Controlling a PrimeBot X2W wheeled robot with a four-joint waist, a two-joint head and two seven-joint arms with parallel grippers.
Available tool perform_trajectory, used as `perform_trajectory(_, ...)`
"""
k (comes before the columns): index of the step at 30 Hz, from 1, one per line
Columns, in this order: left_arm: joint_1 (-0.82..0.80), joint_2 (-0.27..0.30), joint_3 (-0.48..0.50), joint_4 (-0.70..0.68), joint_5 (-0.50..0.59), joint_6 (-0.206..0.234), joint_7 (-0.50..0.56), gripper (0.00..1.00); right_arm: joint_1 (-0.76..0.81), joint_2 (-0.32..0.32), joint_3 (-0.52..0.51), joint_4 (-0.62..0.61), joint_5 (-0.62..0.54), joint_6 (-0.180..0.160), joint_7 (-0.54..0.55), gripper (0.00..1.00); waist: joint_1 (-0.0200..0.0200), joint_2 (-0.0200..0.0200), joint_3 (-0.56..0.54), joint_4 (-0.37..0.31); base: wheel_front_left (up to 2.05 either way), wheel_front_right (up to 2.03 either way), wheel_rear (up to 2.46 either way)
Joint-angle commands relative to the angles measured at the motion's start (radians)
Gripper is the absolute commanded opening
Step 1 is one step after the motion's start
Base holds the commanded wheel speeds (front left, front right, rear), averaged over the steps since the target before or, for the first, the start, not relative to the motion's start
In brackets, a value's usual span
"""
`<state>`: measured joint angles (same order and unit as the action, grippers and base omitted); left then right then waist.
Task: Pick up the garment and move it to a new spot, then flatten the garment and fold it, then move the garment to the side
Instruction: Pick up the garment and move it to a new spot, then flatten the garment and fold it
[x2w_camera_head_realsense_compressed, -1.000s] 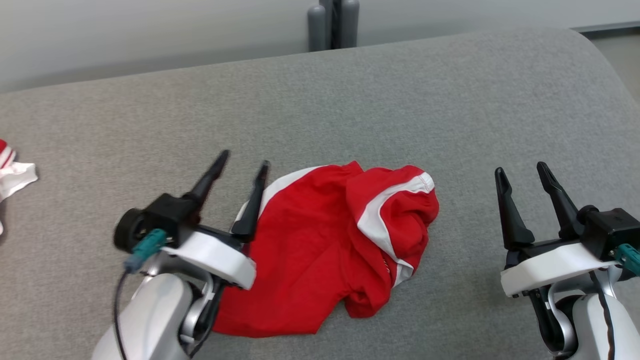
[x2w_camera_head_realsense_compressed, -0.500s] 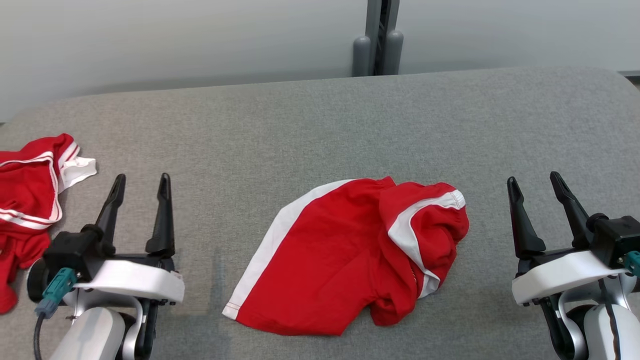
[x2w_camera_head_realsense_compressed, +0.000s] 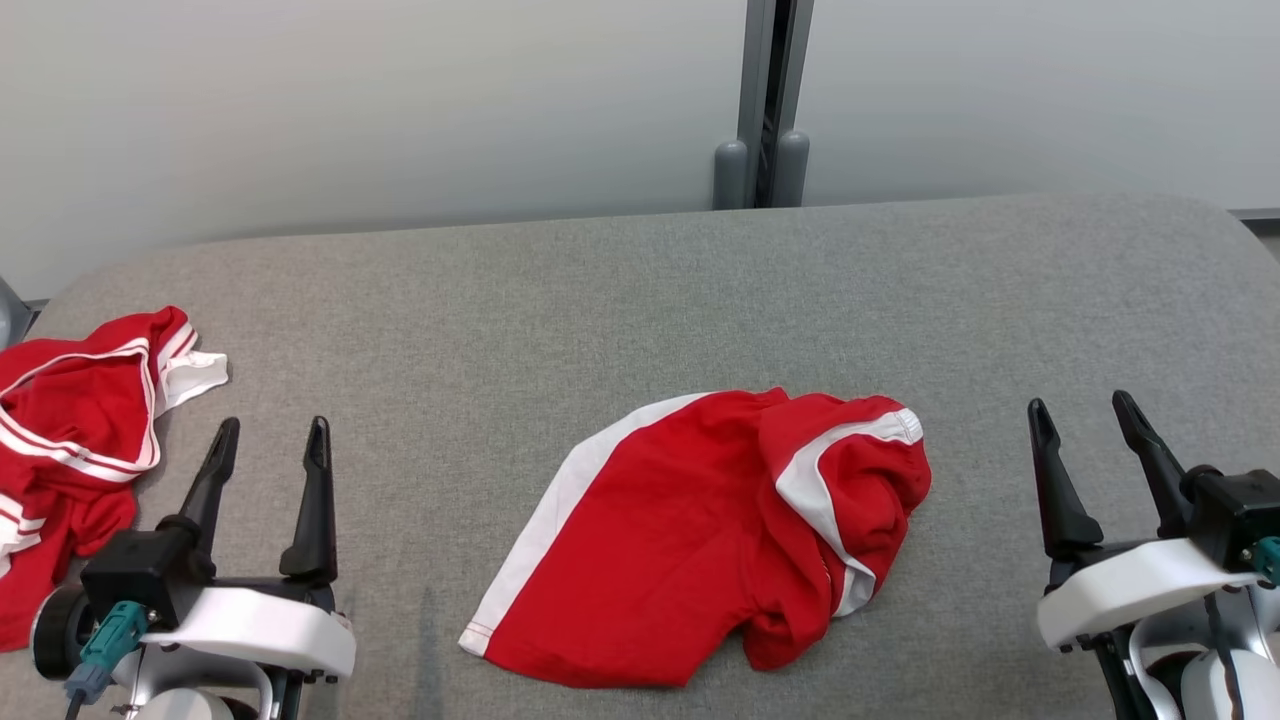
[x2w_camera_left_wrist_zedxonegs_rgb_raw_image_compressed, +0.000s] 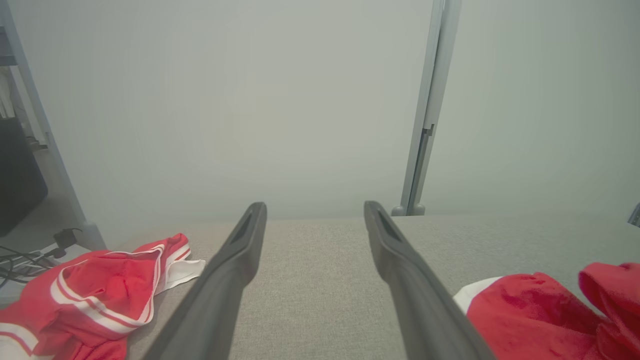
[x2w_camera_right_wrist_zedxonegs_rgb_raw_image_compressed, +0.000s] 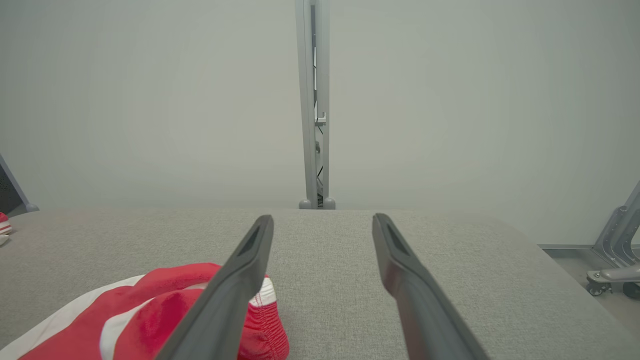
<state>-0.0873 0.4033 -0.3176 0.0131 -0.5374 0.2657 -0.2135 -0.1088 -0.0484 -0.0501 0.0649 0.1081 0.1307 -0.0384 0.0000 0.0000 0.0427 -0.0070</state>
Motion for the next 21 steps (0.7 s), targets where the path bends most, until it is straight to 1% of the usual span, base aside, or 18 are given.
perform_trajectory(1,0.011,0.006,0.001,-0.008,0.004,0.009,0.004,1.00,0.013,-0.004,-0.006,-0.003,0.004,0.000,0.004,1.00,0.0000,0.0000,-0.011,0.001,0.00,0.00,0.00)
perform_trajectory(10,0.059,0.026,-0.002,-0.035,-0.007,0.022,0.036,1.00,0.057,-0.004,-0.026,-0.017,0.003,0.000,0.018,1.00,0.0000,0.0000,-0.045,0.010,0.00,0.00,0.00)
perform_trajectory(21,0.067,0.026,0.012,-0.039,-0.032,0.028,0.034,1.00,0.069,-0.004,-0.021,-0.029,0.014,0.000,0.023,1.00,0.0000,0.0000,-0.052,0.011,0.00,0.00,0.00)
